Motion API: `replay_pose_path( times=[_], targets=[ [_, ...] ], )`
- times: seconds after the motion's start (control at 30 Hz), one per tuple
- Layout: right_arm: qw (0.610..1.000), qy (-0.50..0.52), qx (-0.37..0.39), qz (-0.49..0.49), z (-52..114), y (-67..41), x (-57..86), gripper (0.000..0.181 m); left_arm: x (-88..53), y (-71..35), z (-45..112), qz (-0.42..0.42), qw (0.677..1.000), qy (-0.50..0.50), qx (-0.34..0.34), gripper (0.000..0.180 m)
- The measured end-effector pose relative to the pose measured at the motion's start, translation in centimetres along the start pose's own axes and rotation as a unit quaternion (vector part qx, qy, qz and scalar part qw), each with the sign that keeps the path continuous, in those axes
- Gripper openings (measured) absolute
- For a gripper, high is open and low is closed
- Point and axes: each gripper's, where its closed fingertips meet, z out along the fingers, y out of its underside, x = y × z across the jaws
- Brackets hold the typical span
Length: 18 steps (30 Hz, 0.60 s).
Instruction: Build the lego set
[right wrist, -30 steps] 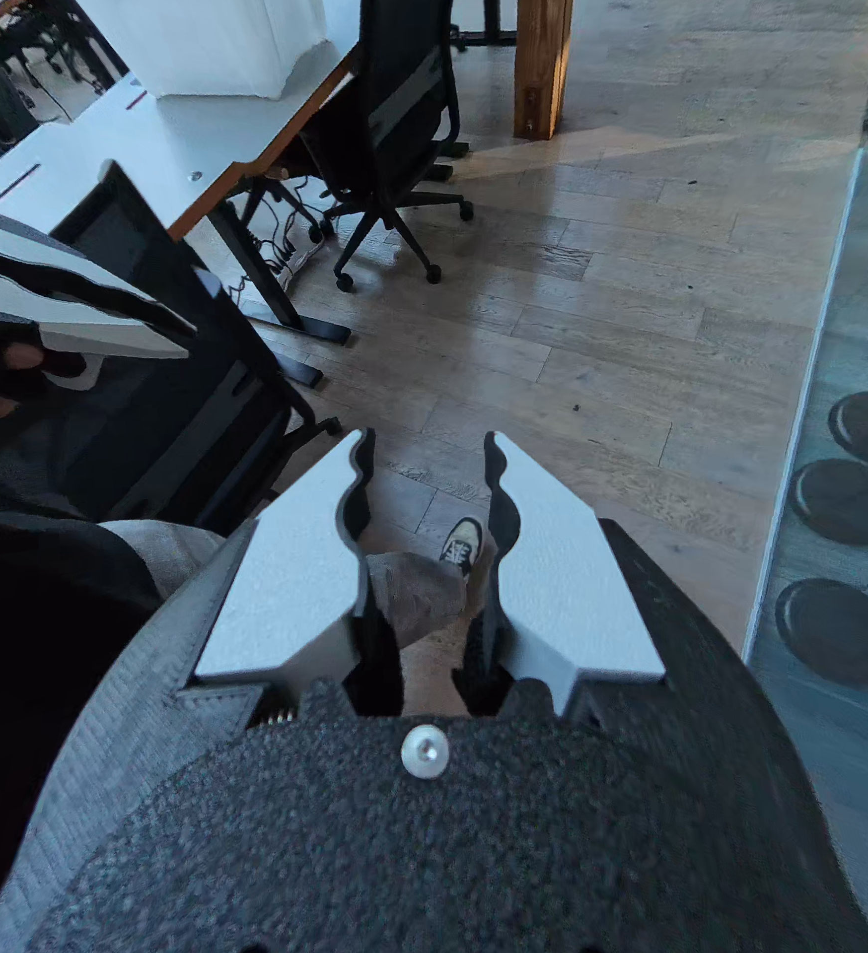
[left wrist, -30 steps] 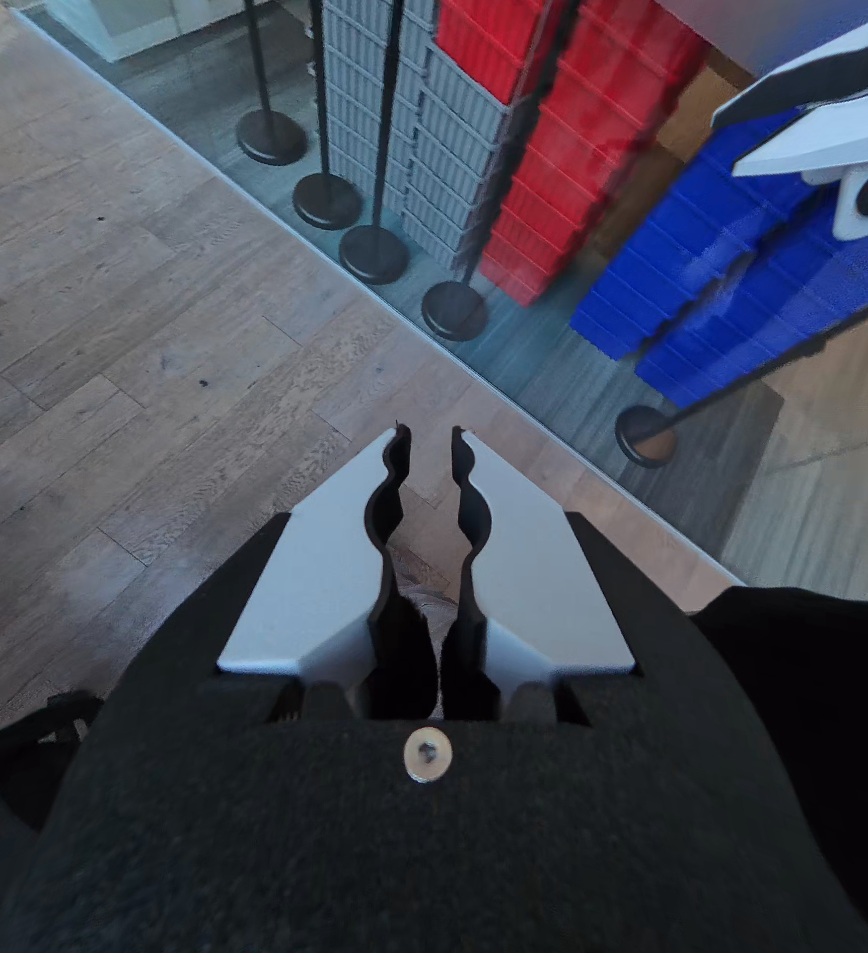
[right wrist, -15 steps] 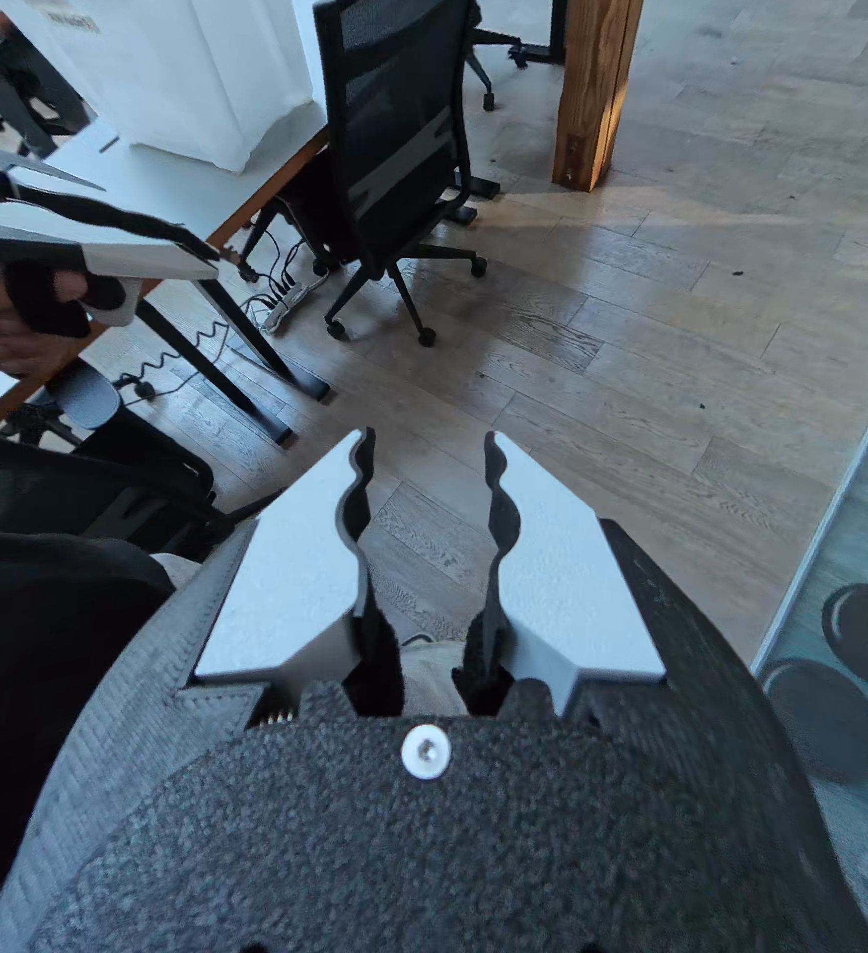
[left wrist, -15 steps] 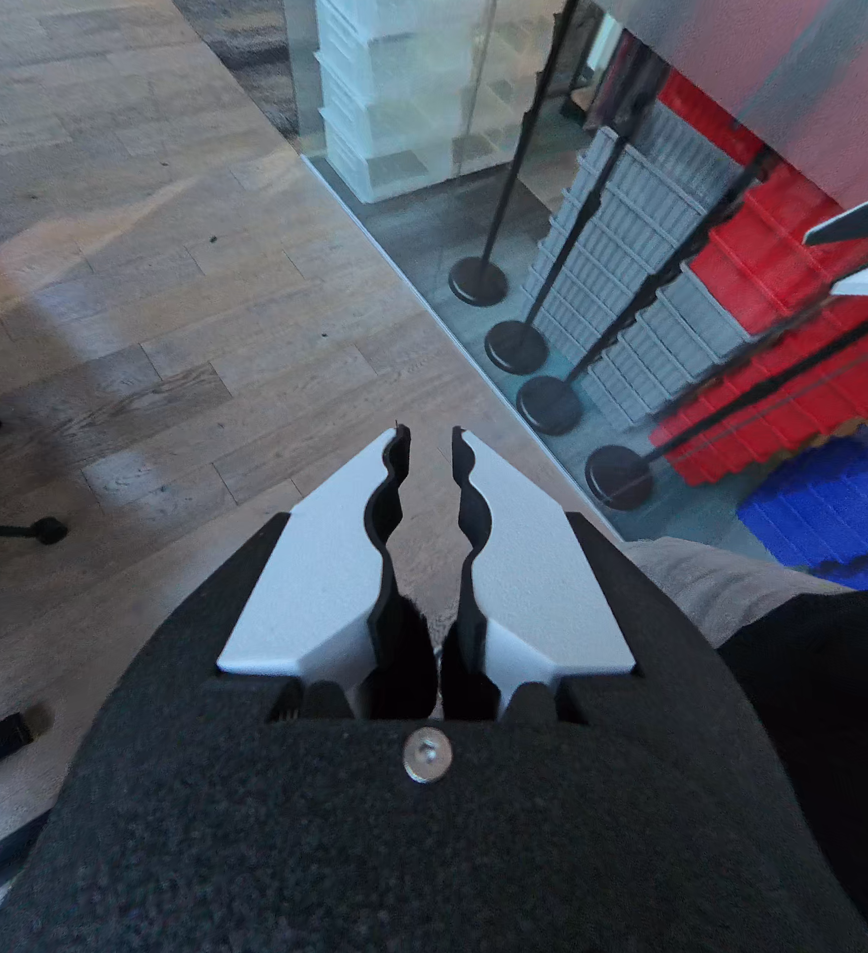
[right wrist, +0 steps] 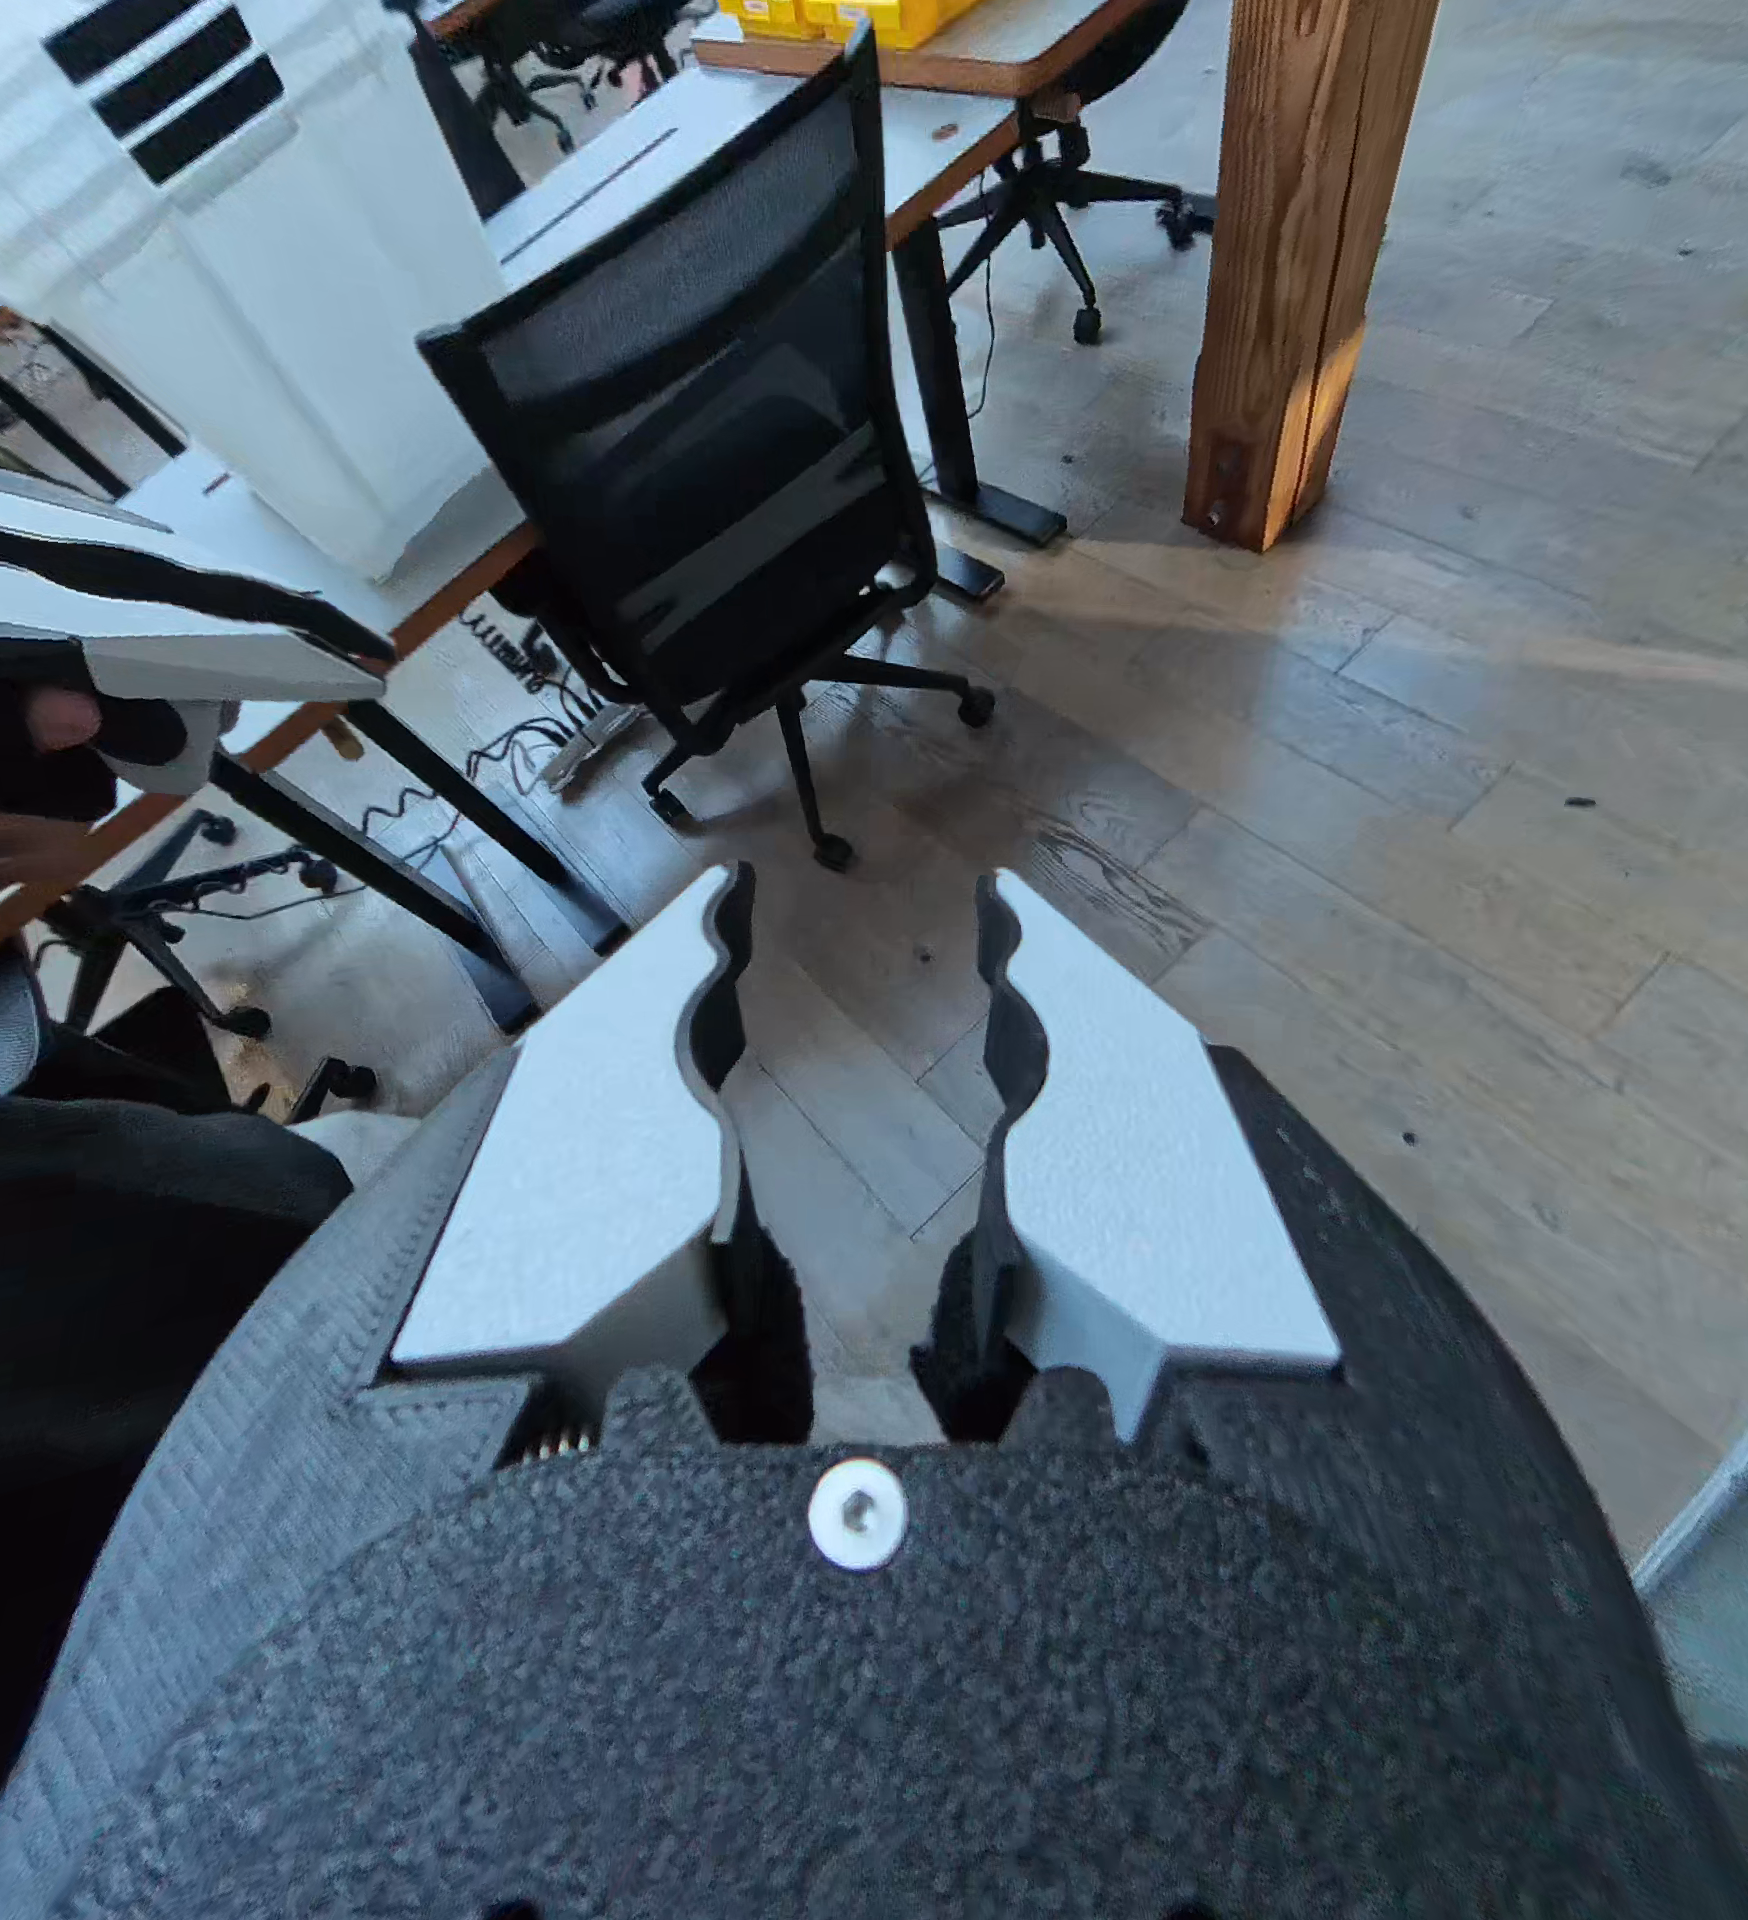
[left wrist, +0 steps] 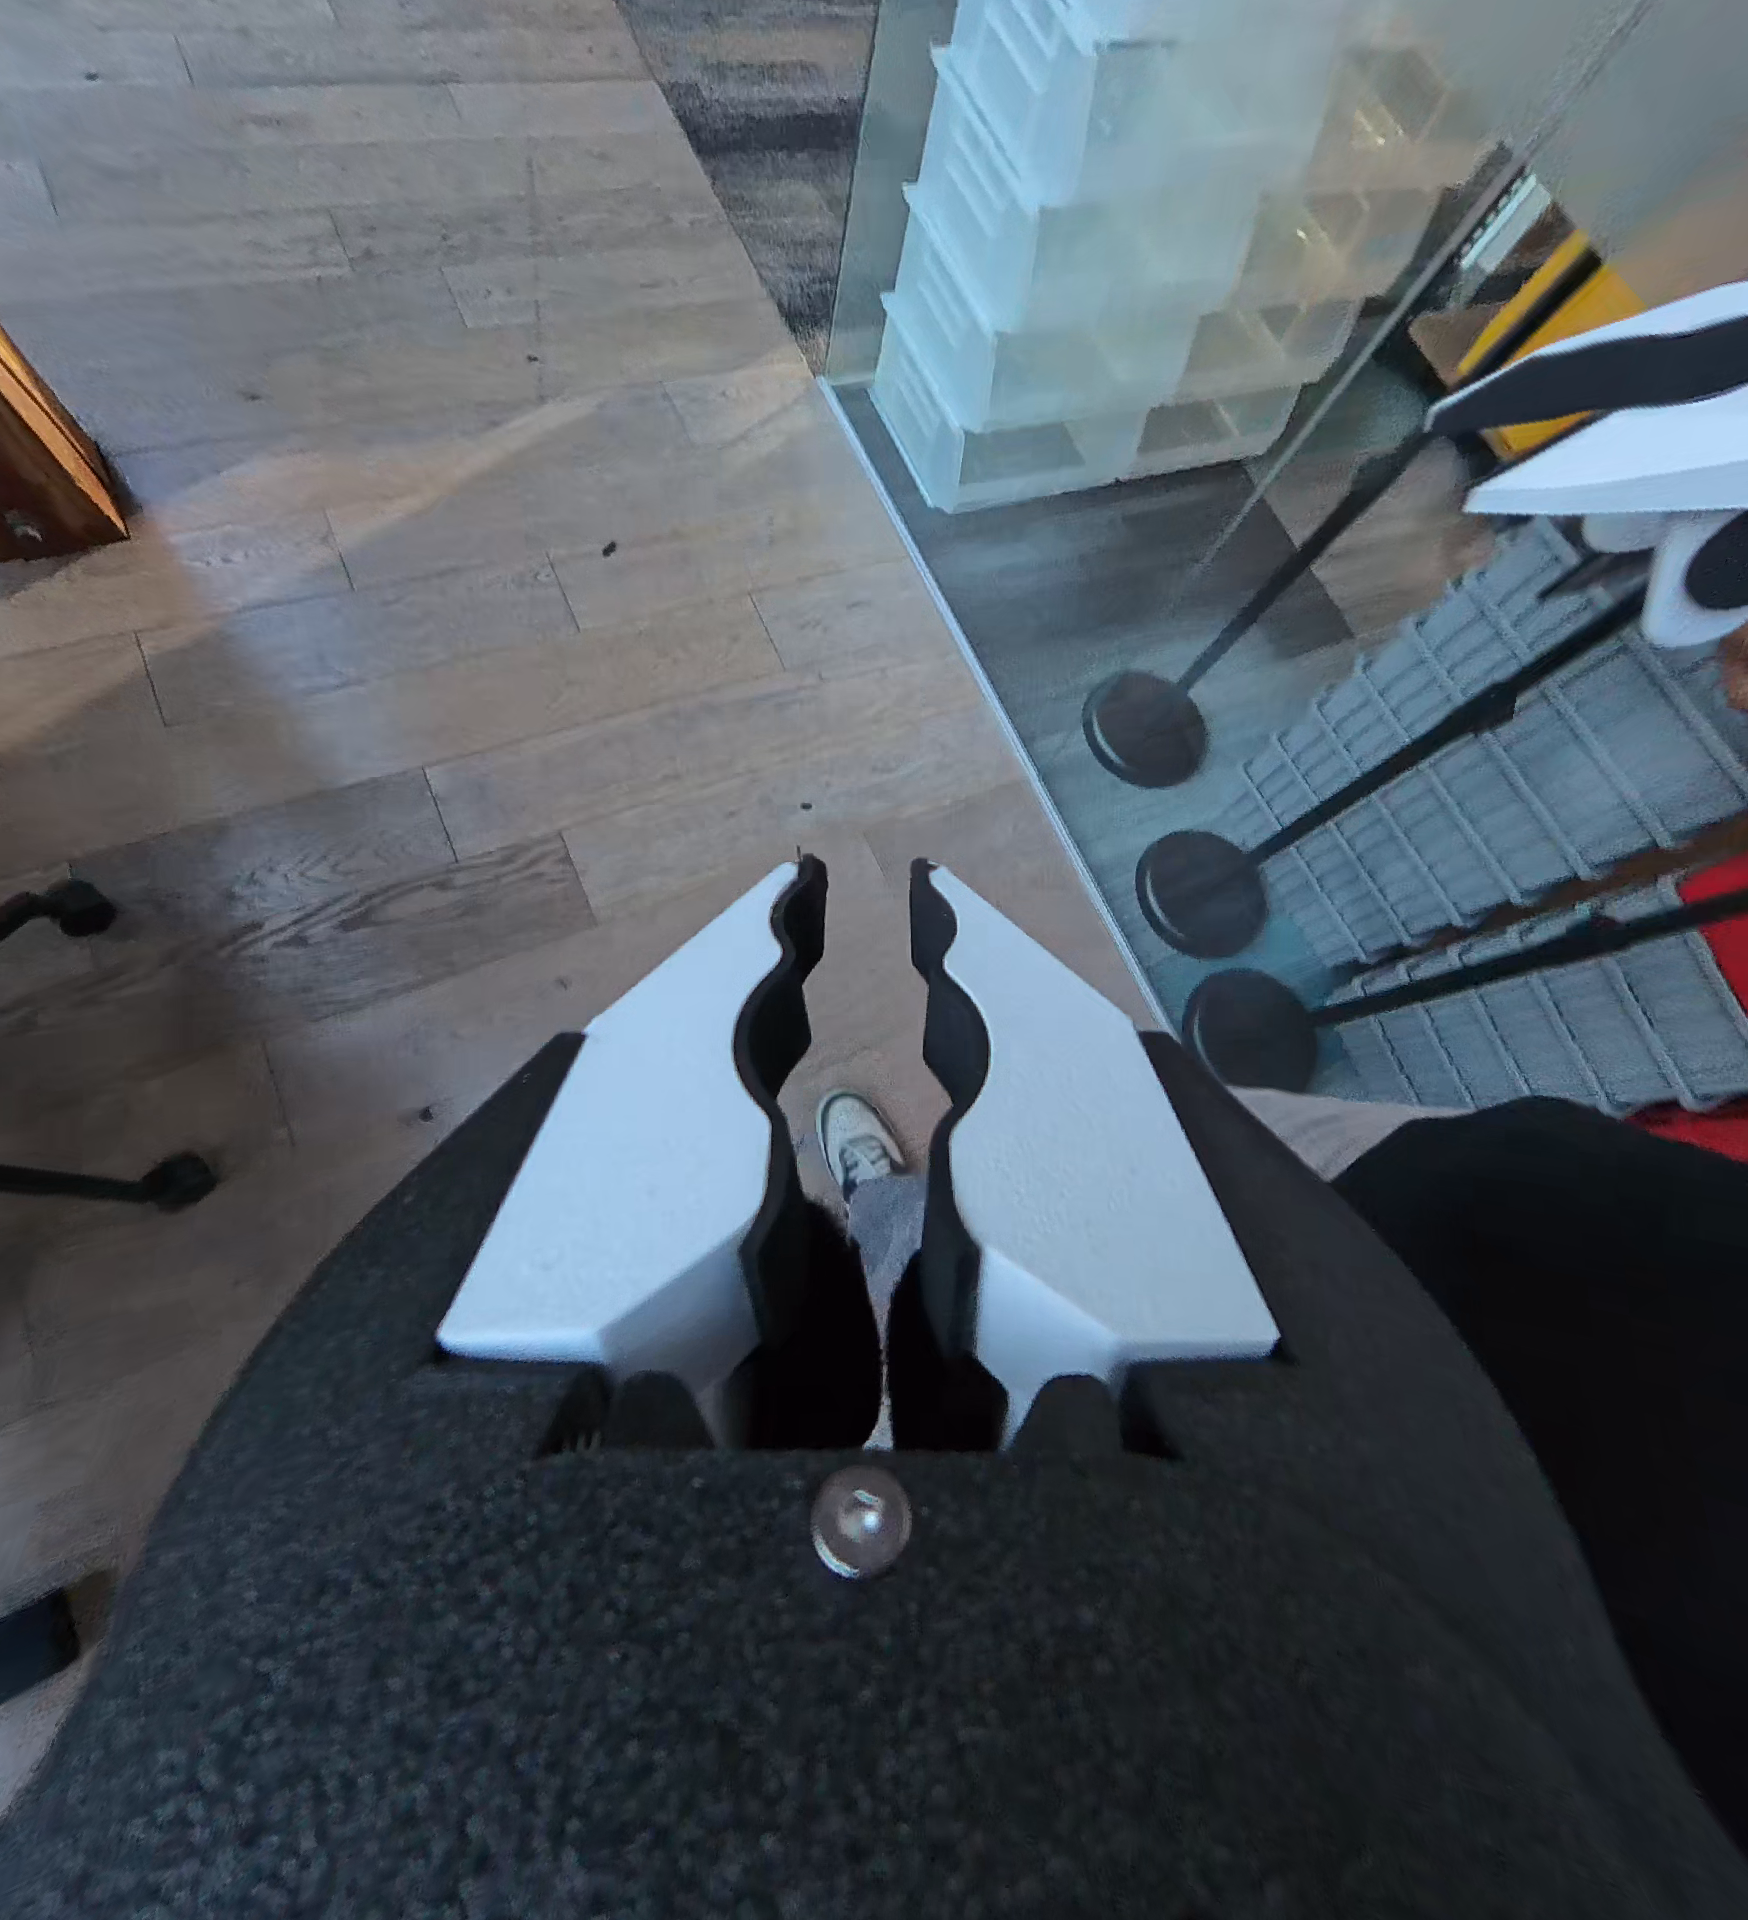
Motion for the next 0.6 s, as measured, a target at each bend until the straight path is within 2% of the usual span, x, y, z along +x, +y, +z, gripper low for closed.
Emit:
replay_pose_path(
  times=[0.03,0.33,0.6],
  targets=[
    [1.000,-0.012,-0.007,-0.004,1.4,-1.7,1.8,0.043,-0.9,-2.0,1.2,-0.002,1.000,-0.004,0.002,0.013],
    [0.995,-0.069,-0.024,-0.063,15.2,-15.0,14.0,0.043,-14.1,-13.4,10.4,-0.051,0.996,-0.069,0.020,0.014],
    [0.986,-0.134,-0.061,-0.081,31.3,-23.3,16.7,0.044,-30.5,-21.9,14.5,-0.070,0.985,-0.149,0.056,0.013]
  ],
)
